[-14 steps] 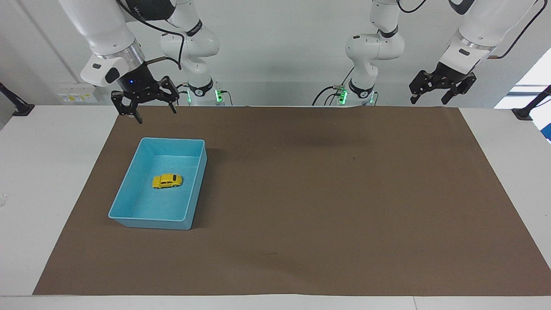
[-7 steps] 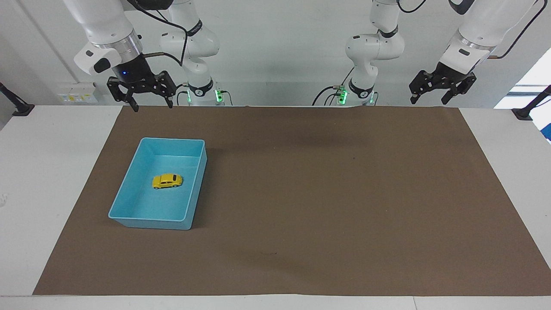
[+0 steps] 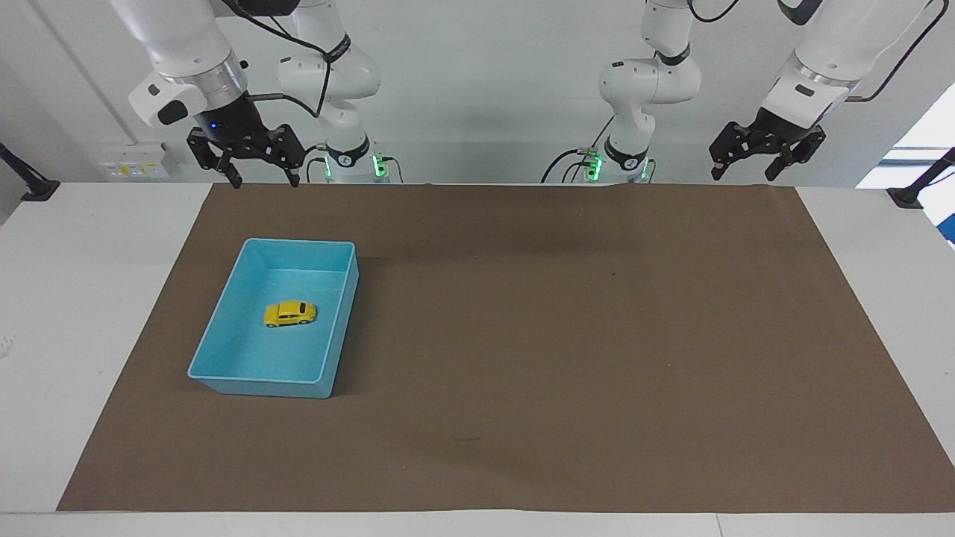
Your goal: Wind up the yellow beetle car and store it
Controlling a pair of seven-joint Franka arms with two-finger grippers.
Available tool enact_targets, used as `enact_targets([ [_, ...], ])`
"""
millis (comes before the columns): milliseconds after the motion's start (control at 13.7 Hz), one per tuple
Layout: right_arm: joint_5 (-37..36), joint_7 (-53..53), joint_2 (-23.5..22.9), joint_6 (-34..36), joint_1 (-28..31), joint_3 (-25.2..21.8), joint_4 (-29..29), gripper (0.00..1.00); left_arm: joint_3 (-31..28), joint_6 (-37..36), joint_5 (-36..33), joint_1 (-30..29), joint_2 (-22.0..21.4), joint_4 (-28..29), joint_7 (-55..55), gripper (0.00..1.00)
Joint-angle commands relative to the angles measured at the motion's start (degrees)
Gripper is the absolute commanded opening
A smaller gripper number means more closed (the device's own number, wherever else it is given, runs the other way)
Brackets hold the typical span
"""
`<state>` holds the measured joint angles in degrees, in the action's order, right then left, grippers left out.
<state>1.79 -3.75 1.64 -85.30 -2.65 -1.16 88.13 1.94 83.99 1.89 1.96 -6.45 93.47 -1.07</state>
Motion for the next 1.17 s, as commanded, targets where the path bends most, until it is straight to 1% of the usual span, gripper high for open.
enact_targets([
  [0,-2.0,-1.3,0.5,1.6,0.1,0.3,-0.4,1.00,0.3,-0.5,0.9,-0.8,-1.0,0.7,0.2,1.00],
  [220,-2.8,-1.4,0.5,1.9,0.1,0.7,-0.5,1.00,0.3,-0.5,0.9,-0.8,-1.0,0.7,0.2,1.00],
  [1098,-1.4,-1.2,0.4,-0.3,0.2,0.5,-0.3,1.00,0.3,-0.5,0.9,-0.8,-1.0,0.7,0.2,1.00],
])
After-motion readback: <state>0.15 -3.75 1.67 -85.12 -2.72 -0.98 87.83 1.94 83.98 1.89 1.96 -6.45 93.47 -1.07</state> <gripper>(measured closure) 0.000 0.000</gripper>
